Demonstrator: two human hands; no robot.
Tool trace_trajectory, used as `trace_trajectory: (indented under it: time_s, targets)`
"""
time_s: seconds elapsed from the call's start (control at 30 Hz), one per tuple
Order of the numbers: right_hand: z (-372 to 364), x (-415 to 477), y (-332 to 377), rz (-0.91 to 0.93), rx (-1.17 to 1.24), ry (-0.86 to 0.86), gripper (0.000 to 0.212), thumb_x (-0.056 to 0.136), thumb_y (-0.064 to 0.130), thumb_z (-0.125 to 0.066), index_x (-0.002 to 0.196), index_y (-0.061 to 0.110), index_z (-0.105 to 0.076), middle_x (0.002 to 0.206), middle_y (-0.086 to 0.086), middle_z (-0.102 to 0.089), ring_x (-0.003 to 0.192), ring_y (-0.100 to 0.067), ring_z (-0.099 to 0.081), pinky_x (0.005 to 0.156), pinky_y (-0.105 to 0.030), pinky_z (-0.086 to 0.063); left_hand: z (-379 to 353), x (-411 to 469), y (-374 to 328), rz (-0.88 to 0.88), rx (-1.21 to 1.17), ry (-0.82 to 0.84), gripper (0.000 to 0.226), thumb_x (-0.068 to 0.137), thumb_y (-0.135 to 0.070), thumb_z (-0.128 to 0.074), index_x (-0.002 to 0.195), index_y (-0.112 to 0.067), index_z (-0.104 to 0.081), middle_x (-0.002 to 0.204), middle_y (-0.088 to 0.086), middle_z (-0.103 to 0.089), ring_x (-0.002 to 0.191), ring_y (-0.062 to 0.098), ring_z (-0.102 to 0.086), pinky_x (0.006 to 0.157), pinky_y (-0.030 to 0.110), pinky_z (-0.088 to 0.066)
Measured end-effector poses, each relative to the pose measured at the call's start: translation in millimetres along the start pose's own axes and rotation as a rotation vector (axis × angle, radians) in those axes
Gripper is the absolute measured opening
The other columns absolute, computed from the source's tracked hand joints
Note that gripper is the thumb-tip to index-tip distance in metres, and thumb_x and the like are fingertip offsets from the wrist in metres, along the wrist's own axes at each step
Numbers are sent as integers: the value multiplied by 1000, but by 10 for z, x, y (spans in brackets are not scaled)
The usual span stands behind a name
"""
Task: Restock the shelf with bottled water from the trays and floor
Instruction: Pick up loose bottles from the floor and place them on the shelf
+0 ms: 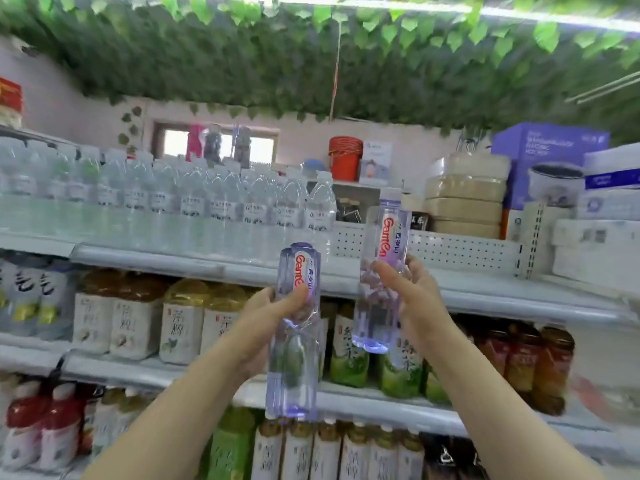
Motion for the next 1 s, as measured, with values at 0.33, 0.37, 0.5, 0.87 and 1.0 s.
trace_trajectory:
  time_s: [0.33,0.37,0.5,0.87,1.0]
  targets:
    - [-70,1300,152,74,-129,-114,62,66,42,-87,122,22,-69,117,-2,-74,113,-23,-67,105,-47,-42,294,798,-147,-25,6,91,65,70,-44,-76,119,-5,-61,102,11,-76,92,30,-72,93,56,-52]
    - [-36,1387,117,66,-127,-128,60,67,41,-86,122,22,-69,118,-3,-74,113,-23,-67,103,-47,-43,284,847,-143,-17,5,96,65,68,-44,-77,118,-5,-61,103,12,-76,92,31,-71,92,60,-52]
    - [52,1718,-1,29,-108,-160,57,74,34,-86,125,21,-64,116,-6,-74,106,-25,-68,84,-40,-49,247,1046,-101,2,2,114,71,63,-50,-80,118,-9,-63,105,14,-75,97,36,-70,89,61,-53]
    - [51,2382,-537,-98,-197,-34,54,77,34,-87,122,24,-60,115,-4,-70,107,-23,-66,95,-45,-51,204,1322,-77,-30,-11,58,48,79,-38,-74,112,-4,-67,104,18,-74,101,41,-69,92,59,-53]
    - [36,2518,-628,-101,-222,24,56,80,35,-84,126,23,-55,114,-5,-68,106,-22,-64,92,-43,-49,196,1350,-109,-72,-7,39,44,82,-35,-70,114,-6,-65,100,10,-77,81,30,-72,83,51,-56]
Point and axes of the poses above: each hand's wrist, its own x-axis towards the middle knuckle, its own z-axis out of the back of the hand, y = z × x, the point moved 5 cm from there along x, towards the middle knuckle
